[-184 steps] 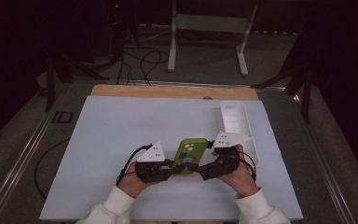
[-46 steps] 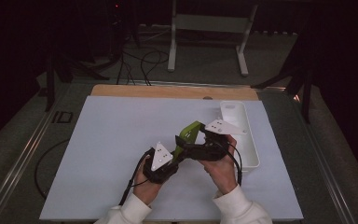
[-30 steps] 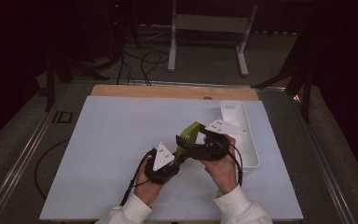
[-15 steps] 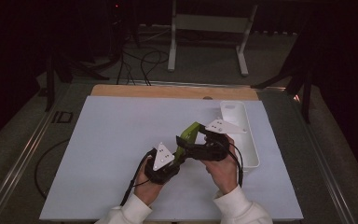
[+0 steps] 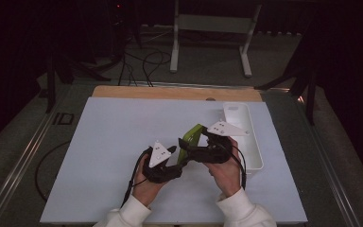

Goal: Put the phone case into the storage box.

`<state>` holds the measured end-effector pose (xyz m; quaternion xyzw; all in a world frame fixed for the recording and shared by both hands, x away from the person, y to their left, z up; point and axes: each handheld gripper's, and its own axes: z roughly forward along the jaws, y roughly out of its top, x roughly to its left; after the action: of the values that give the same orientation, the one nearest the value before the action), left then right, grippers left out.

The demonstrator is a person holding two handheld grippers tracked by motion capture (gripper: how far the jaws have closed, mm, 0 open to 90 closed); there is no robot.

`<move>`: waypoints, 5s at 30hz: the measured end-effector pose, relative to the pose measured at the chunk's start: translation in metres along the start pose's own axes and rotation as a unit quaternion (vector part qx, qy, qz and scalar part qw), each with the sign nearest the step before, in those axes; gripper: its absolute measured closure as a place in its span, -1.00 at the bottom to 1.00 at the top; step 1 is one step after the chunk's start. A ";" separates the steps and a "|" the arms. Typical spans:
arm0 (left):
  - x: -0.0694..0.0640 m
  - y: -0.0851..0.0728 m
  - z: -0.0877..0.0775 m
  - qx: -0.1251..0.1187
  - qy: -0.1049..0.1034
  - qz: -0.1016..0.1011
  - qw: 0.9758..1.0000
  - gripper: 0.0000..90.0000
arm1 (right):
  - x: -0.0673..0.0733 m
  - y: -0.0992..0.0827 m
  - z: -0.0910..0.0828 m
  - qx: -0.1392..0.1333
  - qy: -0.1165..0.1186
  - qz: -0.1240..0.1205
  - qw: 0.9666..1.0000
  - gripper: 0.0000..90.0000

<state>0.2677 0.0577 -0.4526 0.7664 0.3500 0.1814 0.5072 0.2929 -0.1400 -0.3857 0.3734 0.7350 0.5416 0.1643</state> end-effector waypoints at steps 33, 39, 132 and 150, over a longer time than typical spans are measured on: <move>0.009 0.005 -0.018 0.006 0.021 0.013 1.000 -0.78 | 0.005 -0.003 -0.002 0.002 -0.012 -0.015 1.000 -0.65; 0.013 0.004 -0.024 0.003 0.025 0.013 1.000 -0.78 | 0.001 -0.002 -0.003 -0.001 -0.026 -0.012 1.000 -0.65; 0.094 -0.073 -0.128 -0.016 0.109 -0.017 0.994 -0.99 | -0.021 0.008 -0.012 -0.013 -0.076 -0.006 0.997 -0.65; 0.093 -0.077 -0.130 -0.017 0.110 -0.009 0.994 -1.00 | -0.030 0.015 -0.013 -0.022 -0.094 0.001 0.995 -0.65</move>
<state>0.2224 0.2278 -0.4754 0.7300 0.4071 0.2658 0.4804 0.3099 -0.1691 -0.3723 0.4194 0.7037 0.5205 0.2407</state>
